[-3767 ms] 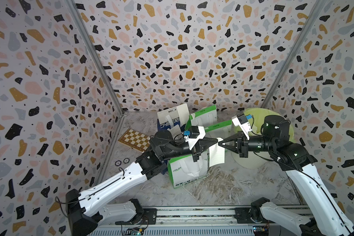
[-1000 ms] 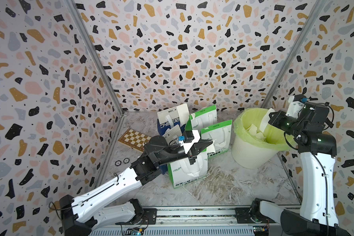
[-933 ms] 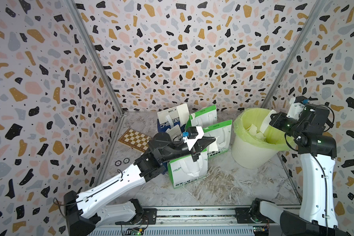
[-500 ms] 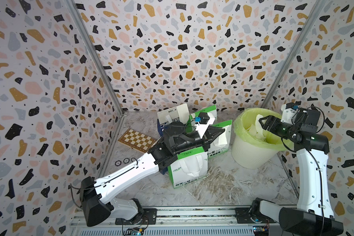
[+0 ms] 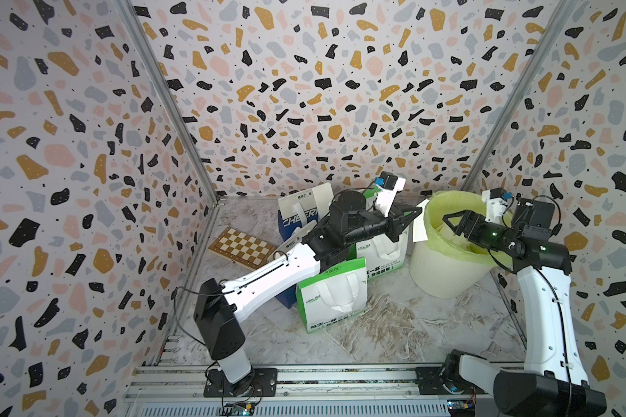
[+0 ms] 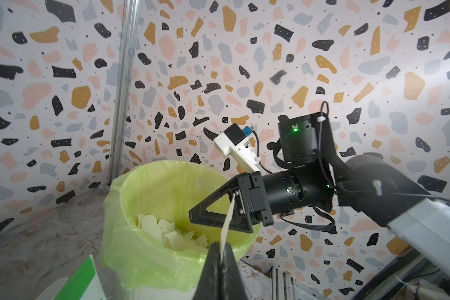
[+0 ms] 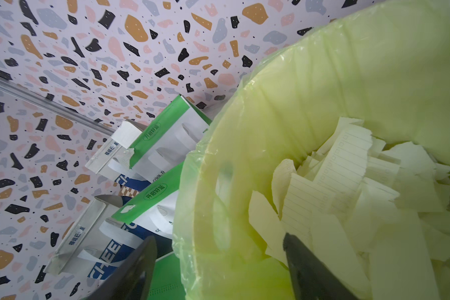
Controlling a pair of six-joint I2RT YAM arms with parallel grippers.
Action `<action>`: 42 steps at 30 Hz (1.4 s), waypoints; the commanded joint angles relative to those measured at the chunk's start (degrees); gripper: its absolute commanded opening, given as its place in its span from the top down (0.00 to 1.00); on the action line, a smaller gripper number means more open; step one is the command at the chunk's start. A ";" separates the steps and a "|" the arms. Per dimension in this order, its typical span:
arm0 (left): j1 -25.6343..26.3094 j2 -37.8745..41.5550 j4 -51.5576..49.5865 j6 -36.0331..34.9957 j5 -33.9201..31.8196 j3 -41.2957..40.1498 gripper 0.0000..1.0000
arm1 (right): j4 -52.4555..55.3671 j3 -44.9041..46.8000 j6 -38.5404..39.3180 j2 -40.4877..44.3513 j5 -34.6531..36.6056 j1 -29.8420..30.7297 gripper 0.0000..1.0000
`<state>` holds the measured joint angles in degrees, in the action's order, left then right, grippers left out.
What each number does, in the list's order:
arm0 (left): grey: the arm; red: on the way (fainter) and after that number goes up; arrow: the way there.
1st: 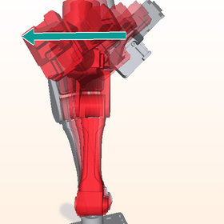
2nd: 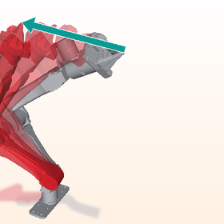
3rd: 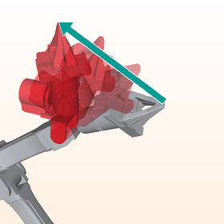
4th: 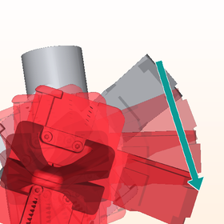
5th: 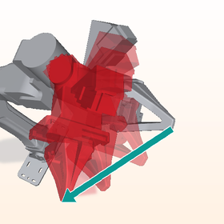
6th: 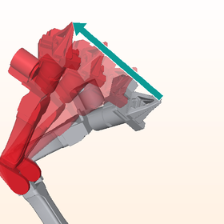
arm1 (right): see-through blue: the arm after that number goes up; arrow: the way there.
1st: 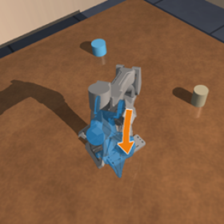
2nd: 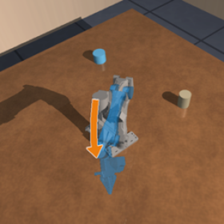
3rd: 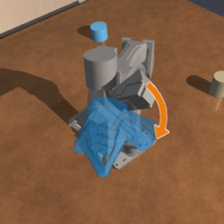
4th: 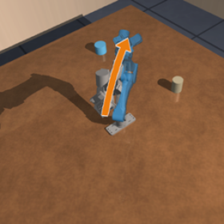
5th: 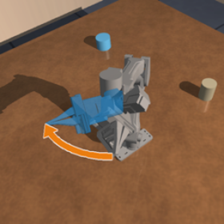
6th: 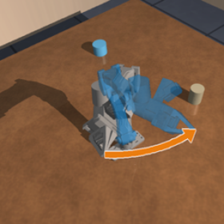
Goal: Shred takeout receipts and throw away
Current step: Place the takeout receipt in the trash bin.
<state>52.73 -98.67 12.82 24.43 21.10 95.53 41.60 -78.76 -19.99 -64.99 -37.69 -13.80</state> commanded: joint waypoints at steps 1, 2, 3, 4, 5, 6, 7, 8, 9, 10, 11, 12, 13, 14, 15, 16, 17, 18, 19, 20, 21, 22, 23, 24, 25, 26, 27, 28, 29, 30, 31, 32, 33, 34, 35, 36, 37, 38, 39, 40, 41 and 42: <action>-0.42 -3.17 0.20 6.45 3.09 3.26 1.00 | -6.22 -1.45 -1.81 4.55 -6.67 0.33 0.22; -0.36 -3.81 1.64 7.50 3.52 3.14 1.00 | -7.69 -1.86 -1.49 4.98 -9.83 1.14 0.23; -0.48 -4.10 2.90 8.35 3.74 2.88 1.00 | -9.10 -2.09 -1.29 5.21 -12.13 2.27 0.23; -0.73 -4.24 4.36 9.46 4.07 2.36 1.00 | -10.61 -2.10 -1.35 5.45 -15.13 3.39 0.24; -0.92 -4.16 5.71 10.61 4.30 1.88 1.00 | -11.67 -2.17 -1.20 5.65 -17.31 4.17 0.25; -1.25 -3.90 6.79 11.42 4.57 1.41 1.00 | -12.00 -2.19 -0.93 5.74 -18.48 4.69 0.25; -1.46 -3.58 7.98 12.24 4.72 0.86 1.00 | -11.99 -2.26 -0.20 5.74 -19.40 5.15 0.25; -1.78 -3.10 8.85 12.87 4.74 0.27 1.00 | -12.08 -2.11 0.50 5.65 -20.52 5.62 0.25; -1.98 -2.62 9.52 13.36 4.74 -0.17 1.00 | -12.50 -1.68 0.96 5.65 -21.78 6.19 0.25; -2.17 -2.02 10.36 13.92 4.90 -0.73 1.00 | -12.96 -1.05 1.39 5.63 -23.47 6.81 0.26; -2.34 -1.43 11.66 14.62 5.29 -1.41 1.00 | -13.42 -0.46 1.61 5.66 -24.78 7.38 0.26; -2.58 -0.98 12.59 15.28 5.48 -2.00 1.00 | -13.86 0.02 1.90 5.88 -25.58 7.69 0.27; -2.71 -0.46 13.53 15.98 5.77 -2.64 1.00 | -14.28 0.48 2.11 6.24 -25.57 7.78 0.27; -2.90 0.02 14.29 16.70 6.00 -3.28 1.00 | -14.63 0.87 2.28 6.67 -25.08 7.86 0.27; -3.05 0.43 14.88 17.28 6.31 -3.77 1.00 | -14.90 1.20 2.46 6.95 -25.34 7.91 0.28; -3.22 0.94 15.41 17.78 6.46 -4.29 1.00 | -14.89 1.37 2.72 6.98 -25.65 8.13 0.29; -3.30 1.47 15.85 18.08 6.45 -4.82 1.00 | -14.89 1.57 2.73 6.98 -26.02 8.41 0.30; -3.27 1.83 16.27 18.27 6.52 -5.20 1.00 | -14.98 1.92 2.76 6.83 -26.72 8.67 0.32; -3.40 2.27 16.58 18.36 6.63 -5.58 1.00 | -15.06 2.18 2.80 6.79 -27.48 9.02 0.35; -3.36 2.63 16.62 18.38 6.66 -5.81 1.00 | -15.04 2.50 2.78 6.89 -27.69 9.35 0.40; -3.49 2.86 16.71 18.37 6.63 -6.00 1.00 | -15.13 2.77 2.70 7.02 -27.97 9.66 0.43; -3.59 3.09 16.71 18.35 6.75 -6.09 1.00 | -15.29 3.12 2.72 7.14 -28.56 9.95 0.45; -3.57 3.22 16.87 18.33 6.60 -6.30 1.00 | -15.41 3.26 2.61 7.26 -29.12 10.22 0.47; -3.68 3.31 16.94 18.32 6.66 -6.35 1.00 | -15.62 3.32 2.42 7.36 -29.58 10.62 0.48; -3.62 3.31 17.02 18.44 6.73 -6.36 1.00 | -15.92 3.52 2.17 7.42 -30.18 11.00 0.51; -3.63 3.27 17.28 18.58 6.77 -6.31 1.00 | -16.11 3.44 2.06 7.45 -30.46 11.38 0.53; -3.67 3.22 17.45 18.80 6.83 -6.40 1.00 | -16.12 3.36 2.06 7.54 -30.53 11.67 0.54; -3.67 3.14 17.86 19.07 6.80 -6.44 1.00 | -16.12 3.35 1.97 7.69 -30.64 11.90 0.58; -3.63 3.05 18.33 19.25 6.81 -6.58 1.00 | -16.04 3.26 1.94 7.69 -30.77 12.04 0.63; -3.63 3.05 18.54 19.45 6.78 -6.71 1.00 | -15.96 3.24 1.91 7.58 -30.70 12.12 0.68; -3.62 3.05 18.66 19.60 6.82 -6.82 1.00 | -16.05 3.23 1.76 7.69 -30.68 12.12 0.75; -3.64 3.09 18.65 19.52 6.79 -6.86 1.00 | -16.03 3.28 1.65 7.63 -30.77 12.18 0.82; -3.63 3.13 18.68 19.50 6.76 -6.91 1.00 | -16.08 3.25 1.48 7.63 -30.71 12.34 0.88; -3.67 3.22 18.57 19.44 6.80 -7.01 1.00 | -16.12 3.26 1.15 7.61 -30.56 12.39 0.95; -3.68 3.35 18.56 19.20 6.81 -7.10 1.00 | -16.12 3.14 0.76 7.51 -30.40 12.38 1.00; -3.63 3.46 18.44 19.11 6.89 -7.19 1.00 | -15.92 2.88 0.38 7.36 -29.93 12.39 1.00; -3.67 3.52 18.25 18.78 7.06 -7.08 1.00 | -15.68 2.67 -0.02 7.18 -29.64 12.43 1.00; -3.64 3.72 17.84 18.26 7.08 -7.08 1.00 | -15.52 2.40 -0.39 7.00 -29.51 12.36 1.00; -3.65 3.90 17.37 17.84 7.06 -7.04 1.00 | -15.10 1.94 -0.64 6.83 -28.40 12.44 1.00; -3.64 4.08 16.80 17.22 7.09 -7.02 0.91 | -14.22 1.28 -0.76 6.65 -26.47 12.37 1.00; -3.71 4.33 16.00 16.41 7.05 -7.02 0.63 | -13.05 0.48 -0.75 6.35 -24.30 12.34 1.00; -3.87 4.70 14.90 15.48 7.02 -6.93 0.22 | -11.56 -0.66 -0.79 6.09 -21.00 12.15 1.00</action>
<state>49.21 -96.44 27.11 42.30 27.07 88.84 27.59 -75.70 -20.01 -58.76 -64.47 -1.63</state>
